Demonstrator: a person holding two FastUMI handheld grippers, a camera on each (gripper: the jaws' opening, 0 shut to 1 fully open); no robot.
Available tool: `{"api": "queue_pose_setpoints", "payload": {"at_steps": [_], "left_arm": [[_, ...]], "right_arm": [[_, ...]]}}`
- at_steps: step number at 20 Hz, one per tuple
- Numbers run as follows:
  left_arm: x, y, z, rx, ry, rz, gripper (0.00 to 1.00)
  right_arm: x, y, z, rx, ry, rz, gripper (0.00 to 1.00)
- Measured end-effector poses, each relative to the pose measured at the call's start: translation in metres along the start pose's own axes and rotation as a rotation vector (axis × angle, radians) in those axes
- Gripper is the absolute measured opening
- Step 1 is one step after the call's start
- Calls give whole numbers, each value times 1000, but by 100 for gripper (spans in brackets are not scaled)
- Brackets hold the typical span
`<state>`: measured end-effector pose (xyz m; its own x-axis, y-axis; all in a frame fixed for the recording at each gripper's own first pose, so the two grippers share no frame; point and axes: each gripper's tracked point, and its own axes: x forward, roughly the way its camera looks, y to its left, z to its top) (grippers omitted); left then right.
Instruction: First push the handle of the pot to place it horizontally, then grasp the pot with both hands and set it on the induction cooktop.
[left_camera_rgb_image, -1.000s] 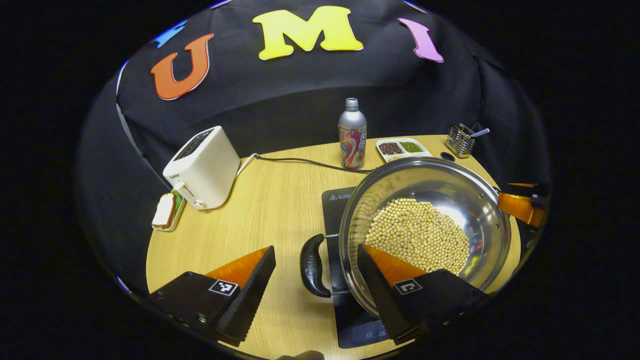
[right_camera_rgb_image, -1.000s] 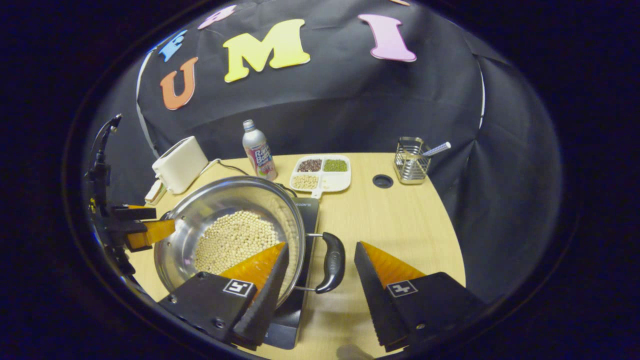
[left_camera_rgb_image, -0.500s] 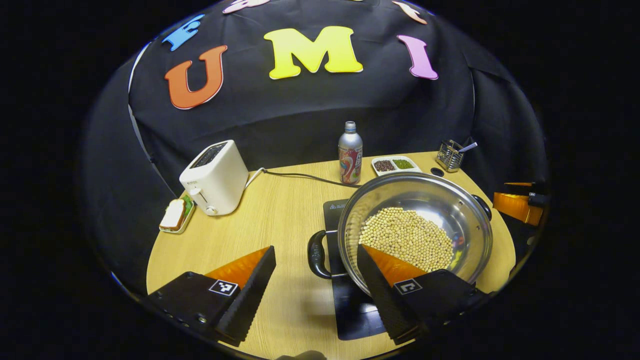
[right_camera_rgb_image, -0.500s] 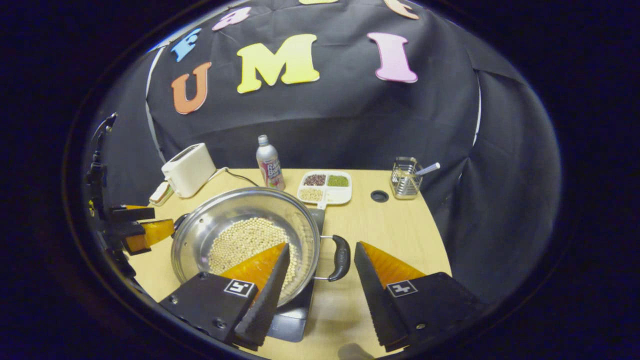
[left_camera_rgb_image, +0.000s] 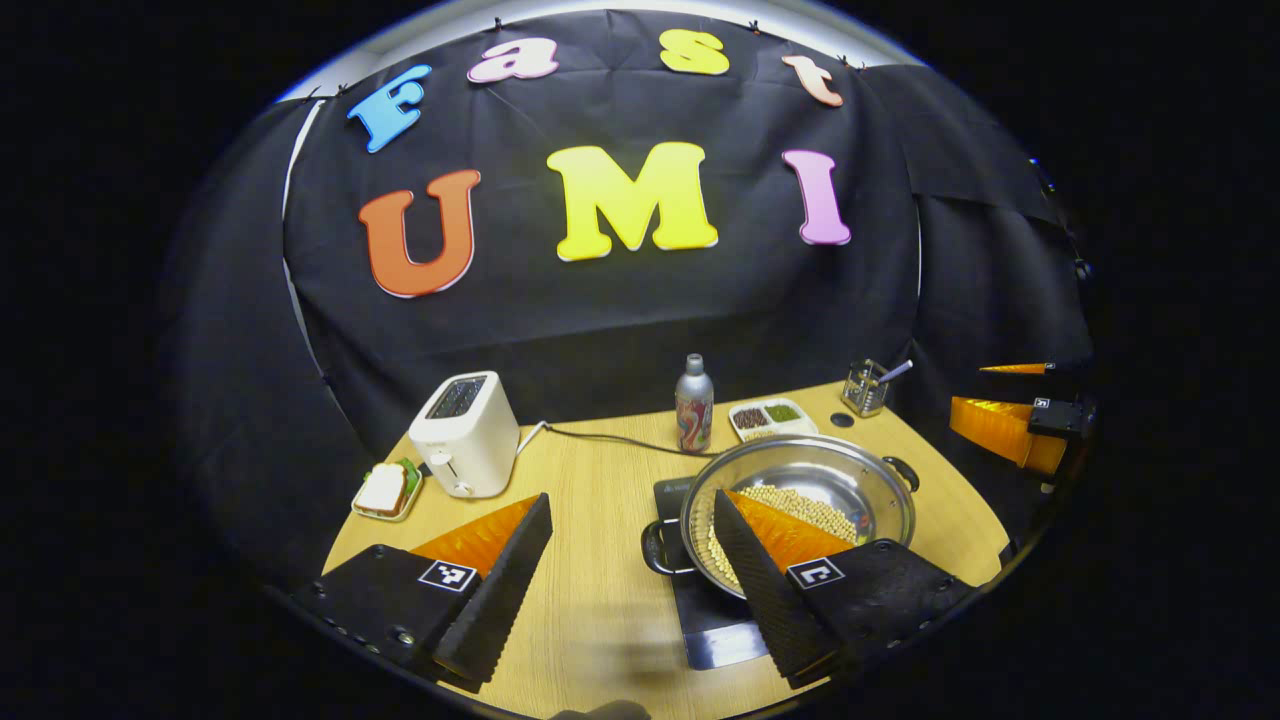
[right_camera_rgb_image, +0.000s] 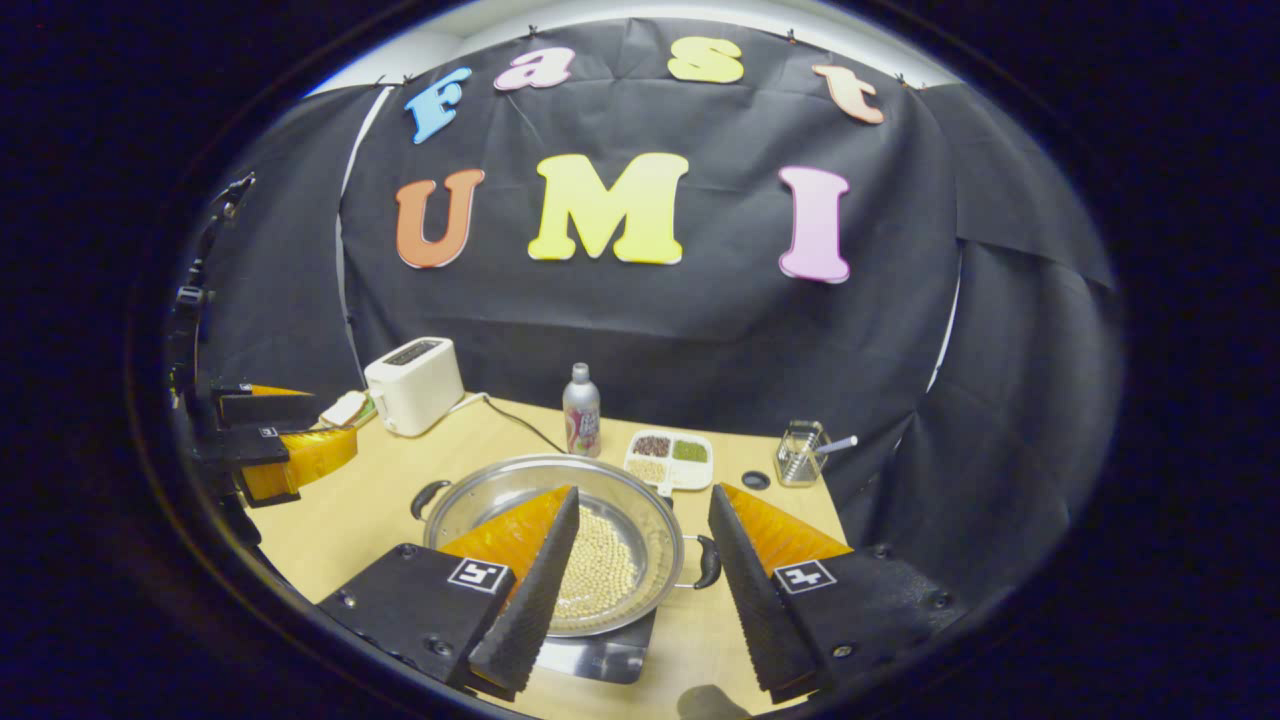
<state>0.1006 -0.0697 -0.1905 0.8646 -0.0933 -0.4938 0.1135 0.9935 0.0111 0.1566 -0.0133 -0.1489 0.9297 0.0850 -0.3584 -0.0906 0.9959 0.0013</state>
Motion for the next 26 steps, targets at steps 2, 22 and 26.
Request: {"api": "queue_pose_setpoints", "payload": {"at_steps": [2,22,26], "left_arm": [[-16,9,23,1,-59,1,97],[-192,130,142,-44,-447,158,96],[-209,146,128,-31,-439,216,96]], "right_arm": [[-20,13,26,13,-54,-2,84],[-199,41,164,123,-455,-81,100],[-210,32,155,139,-469,-105,100]]}}
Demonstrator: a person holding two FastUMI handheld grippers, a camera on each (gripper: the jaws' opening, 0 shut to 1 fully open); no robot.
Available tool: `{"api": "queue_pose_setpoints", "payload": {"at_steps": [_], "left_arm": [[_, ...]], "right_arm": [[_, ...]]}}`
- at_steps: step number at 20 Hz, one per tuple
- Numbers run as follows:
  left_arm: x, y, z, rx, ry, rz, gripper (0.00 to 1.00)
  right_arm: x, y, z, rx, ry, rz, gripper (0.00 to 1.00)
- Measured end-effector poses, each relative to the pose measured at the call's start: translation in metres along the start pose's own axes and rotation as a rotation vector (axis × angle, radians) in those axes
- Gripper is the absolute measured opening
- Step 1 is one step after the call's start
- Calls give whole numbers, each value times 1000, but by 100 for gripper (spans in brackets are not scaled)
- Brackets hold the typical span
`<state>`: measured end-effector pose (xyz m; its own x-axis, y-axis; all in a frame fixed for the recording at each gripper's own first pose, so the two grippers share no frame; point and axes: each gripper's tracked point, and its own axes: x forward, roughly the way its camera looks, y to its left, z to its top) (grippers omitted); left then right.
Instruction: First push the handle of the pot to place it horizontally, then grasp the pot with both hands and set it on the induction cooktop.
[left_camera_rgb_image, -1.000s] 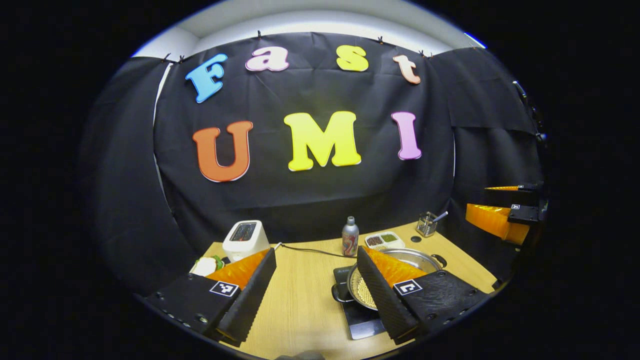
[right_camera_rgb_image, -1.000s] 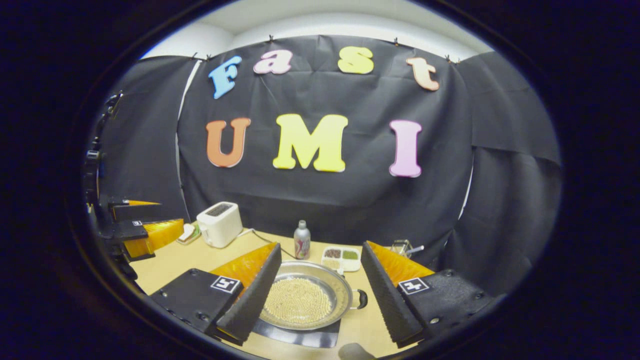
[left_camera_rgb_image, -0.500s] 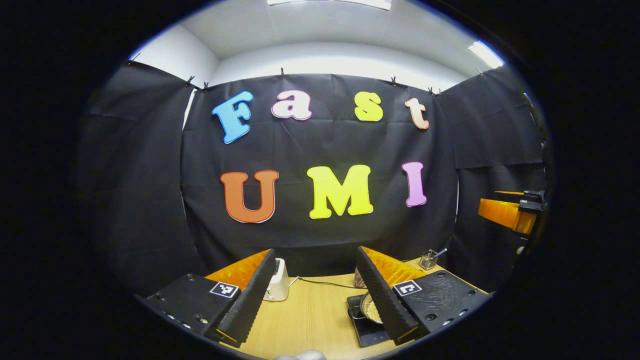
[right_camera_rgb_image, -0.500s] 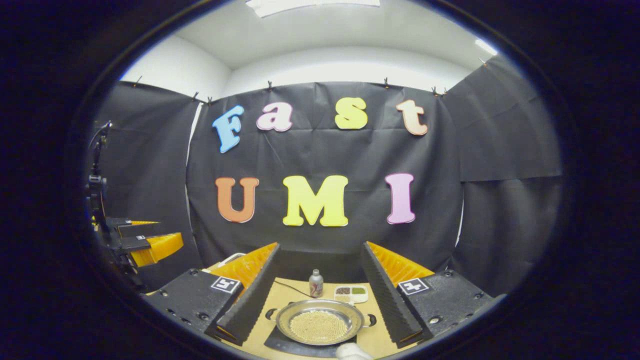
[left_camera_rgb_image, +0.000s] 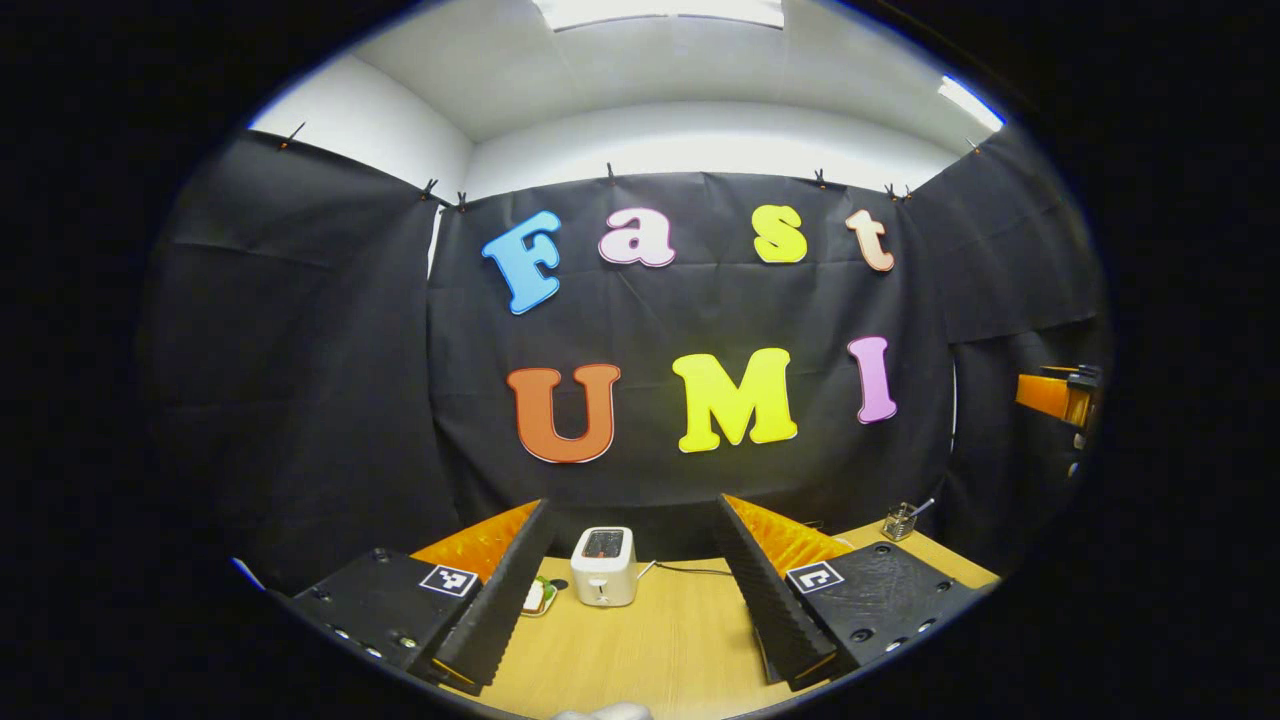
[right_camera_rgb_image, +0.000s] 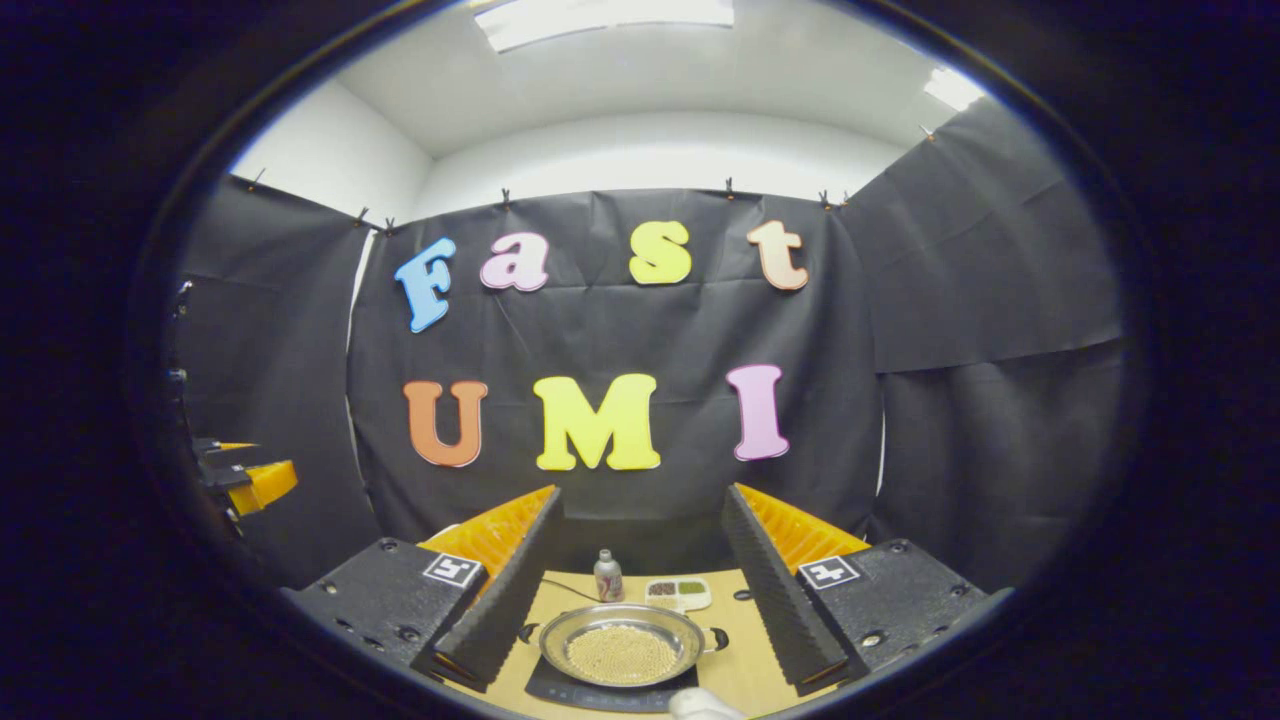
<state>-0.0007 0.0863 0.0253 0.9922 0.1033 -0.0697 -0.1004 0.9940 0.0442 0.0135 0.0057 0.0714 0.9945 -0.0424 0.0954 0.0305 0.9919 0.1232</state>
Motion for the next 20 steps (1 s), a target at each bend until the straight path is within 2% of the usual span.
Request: {"api": "queue_pose_setpoints", "payload": {"at_steps": [6,20], "left_arm": [[-12,1,21,-39,-19,-4,96],[-19,-17,17,-39,-25,-46,96]], "right_arm": [[-5,0,-7,-16,29,11,100],[-17,-6,-4,-30,11,2,100]]}}
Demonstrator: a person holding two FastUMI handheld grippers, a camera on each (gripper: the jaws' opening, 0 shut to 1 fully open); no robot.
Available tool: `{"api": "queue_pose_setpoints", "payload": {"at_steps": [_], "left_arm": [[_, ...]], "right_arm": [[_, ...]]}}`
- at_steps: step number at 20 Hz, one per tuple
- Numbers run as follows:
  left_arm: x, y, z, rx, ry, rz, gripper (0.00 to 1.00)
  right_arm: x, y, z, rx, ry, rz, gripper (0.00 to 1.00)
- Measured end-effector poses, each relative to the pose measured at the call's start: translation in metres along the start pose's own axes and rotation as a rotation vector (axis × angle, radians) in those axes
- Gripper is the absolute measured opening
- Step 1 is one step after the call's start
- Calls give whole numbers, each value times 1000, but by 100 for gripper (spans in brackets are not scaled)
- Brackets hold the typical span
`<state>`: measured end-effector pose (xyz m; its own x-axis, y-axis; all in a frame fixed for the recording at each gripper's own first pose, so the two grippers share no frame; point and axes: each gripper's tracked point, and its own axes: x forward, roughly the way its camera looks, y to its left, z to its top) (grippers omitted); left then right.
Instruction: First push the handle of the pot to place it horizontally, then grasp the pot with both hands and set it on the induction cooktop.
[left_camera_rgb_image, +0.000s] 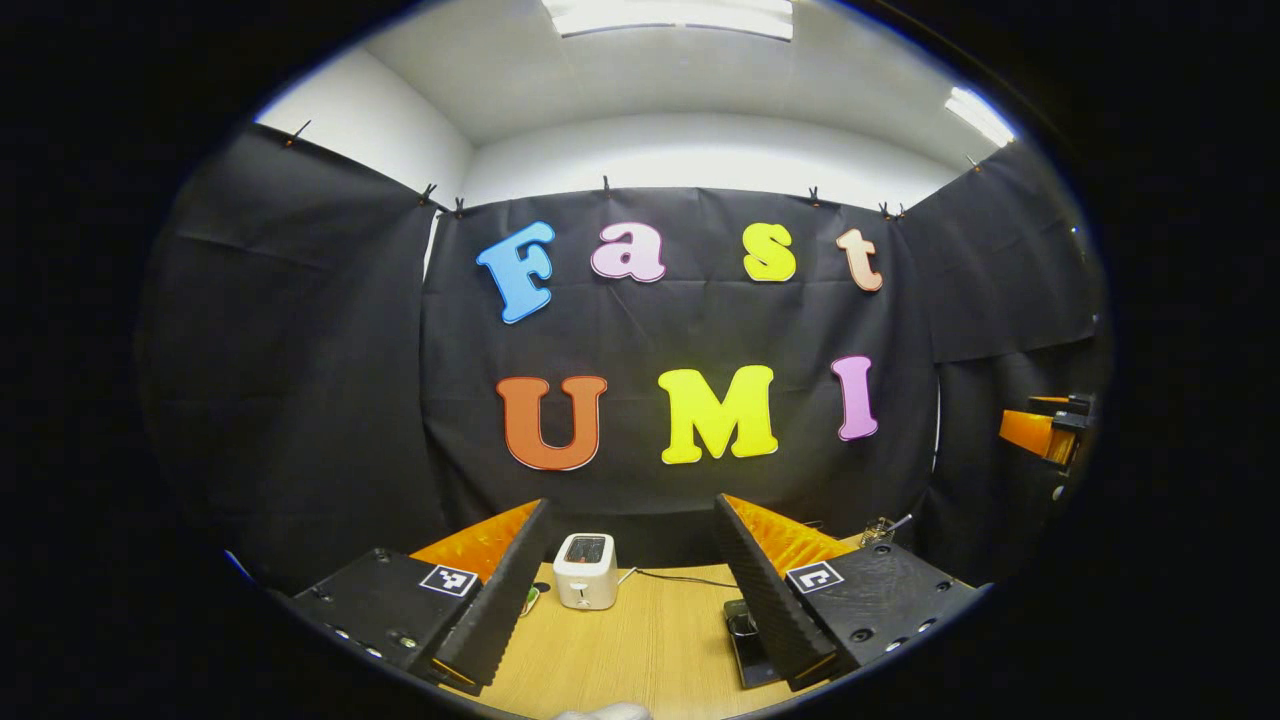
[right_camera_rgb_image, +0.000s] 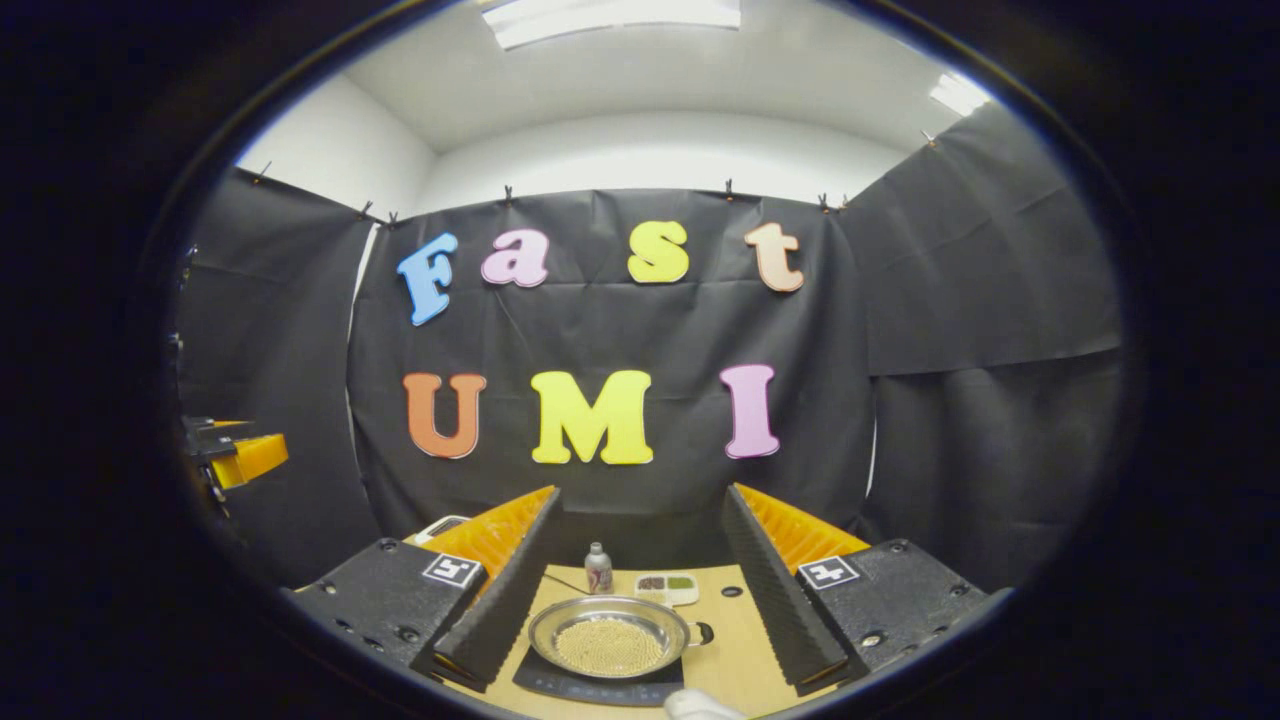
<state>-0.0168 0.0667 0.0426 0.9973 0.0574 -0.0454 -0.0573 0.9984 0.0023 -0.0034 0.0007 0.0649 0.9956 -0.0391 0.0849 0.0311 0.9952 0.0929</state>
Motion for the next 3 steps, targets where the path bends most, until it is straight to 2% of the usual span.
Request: {"api": "queue_pose_setpoints", "payload": {"at_steps": [3], "left_arm": [[-1,-1,0,0,1,-6,96]], "right_arm": [[-2,-1,0,1,-3,-4,100]]}}
